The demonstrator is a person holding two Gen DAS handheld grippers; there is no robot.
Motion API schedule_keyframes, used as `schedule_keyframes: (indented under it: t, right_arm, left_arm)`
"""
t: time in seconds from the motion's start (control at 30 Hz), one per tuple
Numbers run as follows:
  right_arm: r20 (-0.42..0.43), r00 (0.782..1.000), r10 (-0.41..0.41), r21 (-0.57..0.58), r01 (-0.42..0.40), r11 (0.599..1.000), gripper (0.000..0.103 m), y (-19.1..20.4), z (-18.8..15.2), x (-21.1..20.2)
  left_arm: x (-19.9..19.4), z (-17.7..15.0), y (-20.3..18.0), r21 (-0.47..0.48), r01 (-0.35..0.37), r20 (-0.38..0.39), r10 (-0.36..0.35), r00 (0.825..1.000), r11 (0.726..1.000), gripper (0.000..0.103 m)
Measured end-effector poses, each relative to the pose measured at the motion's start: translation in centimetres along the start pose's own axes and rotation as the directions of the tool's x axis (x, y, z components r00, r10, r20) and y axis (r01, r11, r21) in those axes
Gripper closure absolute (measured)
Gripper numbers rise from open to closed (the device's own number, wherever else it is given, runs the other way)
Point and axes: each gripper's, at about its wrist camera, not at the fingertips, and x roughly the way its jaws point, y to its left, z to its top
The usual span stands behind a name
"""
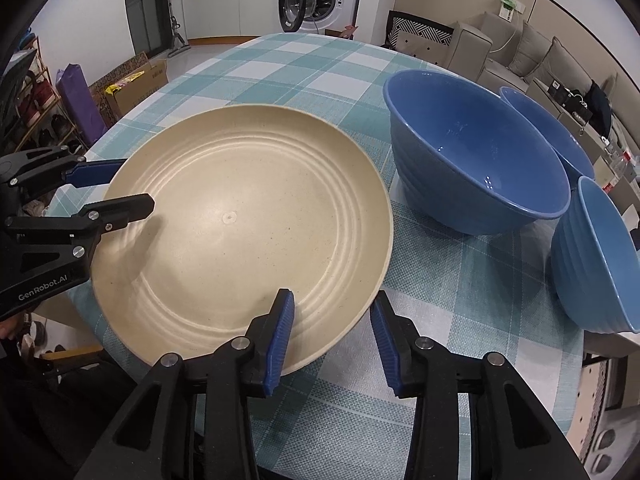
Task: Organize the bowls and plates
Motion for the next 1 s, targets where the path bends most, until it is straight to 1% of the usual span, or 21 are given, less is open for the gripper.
schedule_keyframes:
  t: [0.43,0.63,0.7,0.73,0.87,1.0]
  right_arm:
    - [-0.002,1.000,0.000,-0.006,0.000,1.000,0.059,0.0,0.0,0.1]
    - [0.002,1.000,-0.002,-0.006,0.002,1.000,0.059,0.0,-0.1,0.0]
    - [0.004,1.000,-0.001,-0.006,0.001,1.000,0.058,0.1,-0.1,-0.1]
    - [0.006,1.000,0.004,-0.006,-0.004,1.000,0.056,0.1,-0.1,-0.1]
    - [0.009,1.000,0.004,-0.010,-0.004,1.000,0.055,0.1,-0.1,-0.1]
    - [0.011,1.000,0.015,-0.006,-0.015,1.000,0.054,0.0,-0.1,-0.1]
  left_arm:
    - [0.7,-0.1,-0.4,0.027,-0.016,-0.001,0.016,1.000,1.000,0.062]
    - [1.0,-0.2,-0.5,0.029,-0.016,0.012,0.016,1.000,0.999,0.060]
    - [1.0,-0.1,-0.6,0.032,-0.019,0.014,0.019,1.000,0.999,0.060]
    - [1.0,-0.2,-0.6,0.031,-0.017,0.013,0.016,1.000,0.999,0.060]
    - [1.2,-0.1,-0.6,0.023,-0.007,0.009,0.007,1.000,1.000,0.060]
    - [1.2,0.0,-0.4,0.021,0.001,0.003,-0.001,1.000,1.000,0.057]
